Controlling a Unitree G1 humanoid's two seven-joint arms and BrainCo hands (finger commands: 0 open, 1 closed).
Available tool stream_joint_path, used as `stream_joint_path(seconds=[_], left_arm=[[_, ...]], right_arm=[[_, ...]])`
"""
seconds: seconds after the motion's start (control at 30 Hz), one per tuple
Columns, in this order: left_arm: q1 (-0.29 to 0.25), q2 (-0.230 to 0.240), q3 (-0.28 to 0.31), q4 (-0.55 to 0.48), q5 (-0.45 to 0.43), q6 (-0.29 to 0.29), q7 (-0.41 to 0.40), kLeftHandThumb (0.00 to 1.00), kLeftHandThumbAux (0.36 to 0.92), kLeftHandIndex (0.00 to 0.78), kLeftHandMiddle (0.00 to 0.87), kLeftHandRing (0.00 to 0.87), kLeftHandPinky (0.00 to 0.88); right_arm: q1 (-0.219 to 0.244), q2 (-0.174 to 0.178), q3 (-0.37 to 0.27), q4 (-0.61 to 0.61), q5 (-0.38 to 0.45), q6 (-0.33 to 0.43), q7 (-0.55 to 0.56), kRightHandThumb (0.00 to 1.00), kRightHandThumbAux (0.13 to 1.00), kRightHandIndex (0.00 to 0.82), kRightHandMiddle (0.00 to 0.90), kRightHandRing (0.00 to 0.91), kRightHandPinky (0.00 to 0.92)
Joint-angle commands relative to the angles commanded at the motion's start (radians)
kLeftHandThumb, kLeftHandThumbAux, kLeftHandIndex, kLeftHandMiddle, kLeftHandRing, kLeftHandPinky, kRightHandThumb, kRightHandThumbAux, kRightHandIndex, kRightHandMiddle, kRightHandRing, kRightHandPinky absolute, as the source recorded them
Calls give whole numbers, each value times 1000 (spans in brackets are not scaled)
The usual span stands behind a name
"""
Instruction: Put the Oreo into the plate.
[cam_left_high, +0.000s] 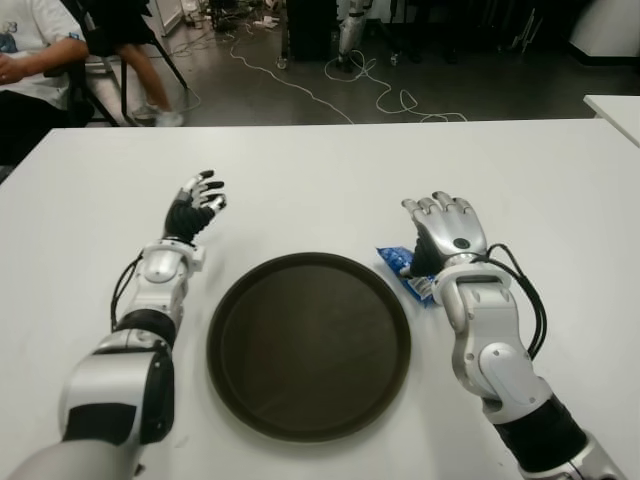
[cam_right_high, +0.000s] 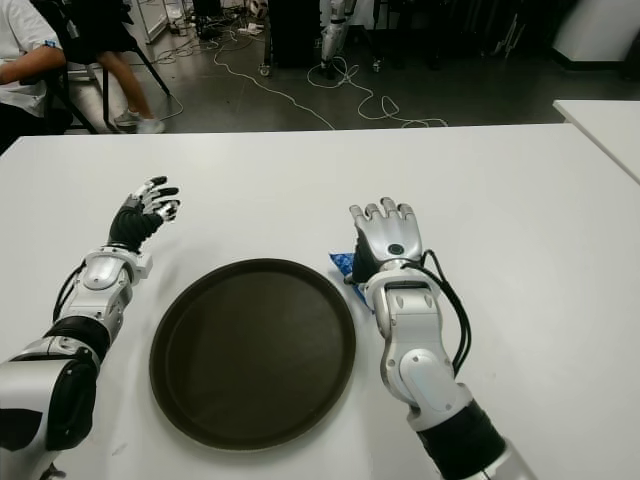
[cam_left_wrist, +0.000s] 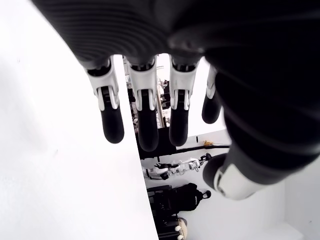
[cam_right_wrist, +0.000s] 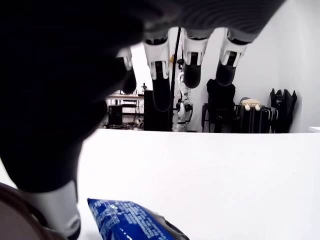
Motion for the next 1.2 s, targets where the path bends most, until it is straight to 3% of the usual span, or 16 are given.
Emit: stream_joint_path(seconds=[0.6,1.2], left_arm=[[2,4,4,1,-8,0,-16,149,703,133,217,216,232],[1,3,8,0,-11,6,-14,151,696,130,215,215,232]], right_arm=[[-19,34,-24,97,89,-7,-112,0,783,74,89,88,75],[-34,18,-60,138,235,-41,-213,0,812,100,97,97,78]])
